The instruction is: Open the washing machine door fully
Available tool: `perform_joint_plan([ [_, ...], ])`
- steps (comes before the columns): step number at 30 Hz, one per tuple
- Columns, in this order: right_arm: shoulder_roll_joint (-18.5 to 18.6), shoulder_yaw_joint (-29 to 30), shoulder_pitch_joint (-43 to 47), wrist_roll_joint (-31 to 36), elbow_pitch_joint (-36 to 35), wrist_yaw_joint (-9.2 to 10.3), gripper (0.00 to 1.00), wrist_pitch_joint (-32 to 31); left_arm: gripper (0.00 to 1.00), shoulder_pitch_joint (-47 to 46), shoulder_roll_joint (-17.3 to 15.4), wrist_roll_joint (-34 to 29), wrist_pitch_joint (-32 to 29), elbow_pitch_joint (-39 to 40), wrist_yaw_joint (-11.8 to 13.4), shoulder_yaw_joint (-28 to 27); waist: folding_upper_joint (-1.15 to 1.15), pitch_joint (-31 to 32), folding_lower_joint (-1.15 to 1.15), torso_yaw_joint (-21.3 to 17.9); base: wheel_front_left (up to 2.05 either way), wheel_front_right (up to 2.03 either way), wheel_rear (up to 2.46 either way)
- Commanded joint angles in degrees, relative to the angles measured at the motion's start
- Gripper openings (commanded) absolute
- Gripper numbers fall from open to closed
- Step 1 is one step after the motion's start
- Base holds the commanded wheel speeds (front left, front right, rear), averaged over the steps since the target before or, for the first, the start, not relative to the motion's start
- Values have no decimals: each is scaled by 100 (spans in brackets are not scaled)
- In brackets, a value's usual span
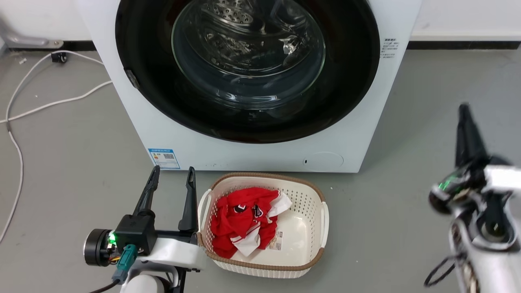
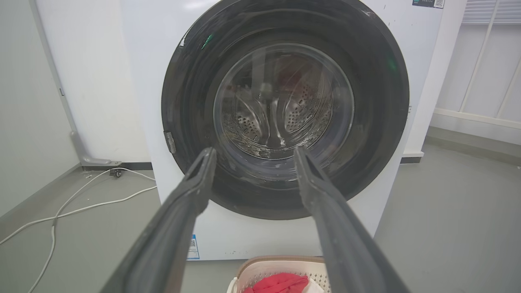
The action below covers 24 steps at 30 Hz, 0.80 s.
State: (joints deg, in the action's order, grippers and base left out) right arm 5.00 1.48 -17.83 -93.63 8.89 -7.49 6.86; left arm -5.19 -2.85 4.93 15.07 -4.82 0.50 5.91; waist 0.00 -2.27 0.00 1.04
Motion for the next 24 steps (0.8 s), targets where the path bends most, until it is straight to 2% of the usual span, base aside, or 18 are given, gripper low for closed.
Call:
perform_joint_plan([
  [1,71,52,-244,-104,94,0,0,-48,100,-50,-5,48,16,28,10,6,0,-68,0,18,0,0,0],
  [5,406,80,-1132,-207,736,0,0,-201,100,-161,-5,83,16,98,37,18,0,-280,0,57,0,0,0],
  [11,839,-215,-2549,-34,1834,0,0,-490,100,-400,-4,166,16,169,59,109,0,-639,0,183,0,0,0],
  [19,1397,-769,-4593,548,3344,0,0,-1063,100,-795,-4,244,16,240,100,258,0,-1126,0,386,0,0,0],
  [24,1582,-1226,-5637,1028,4139,0,0,-1638,100,-978,-4,320,15,292,138,328,0,-1367,0,497,0,0,0],
])
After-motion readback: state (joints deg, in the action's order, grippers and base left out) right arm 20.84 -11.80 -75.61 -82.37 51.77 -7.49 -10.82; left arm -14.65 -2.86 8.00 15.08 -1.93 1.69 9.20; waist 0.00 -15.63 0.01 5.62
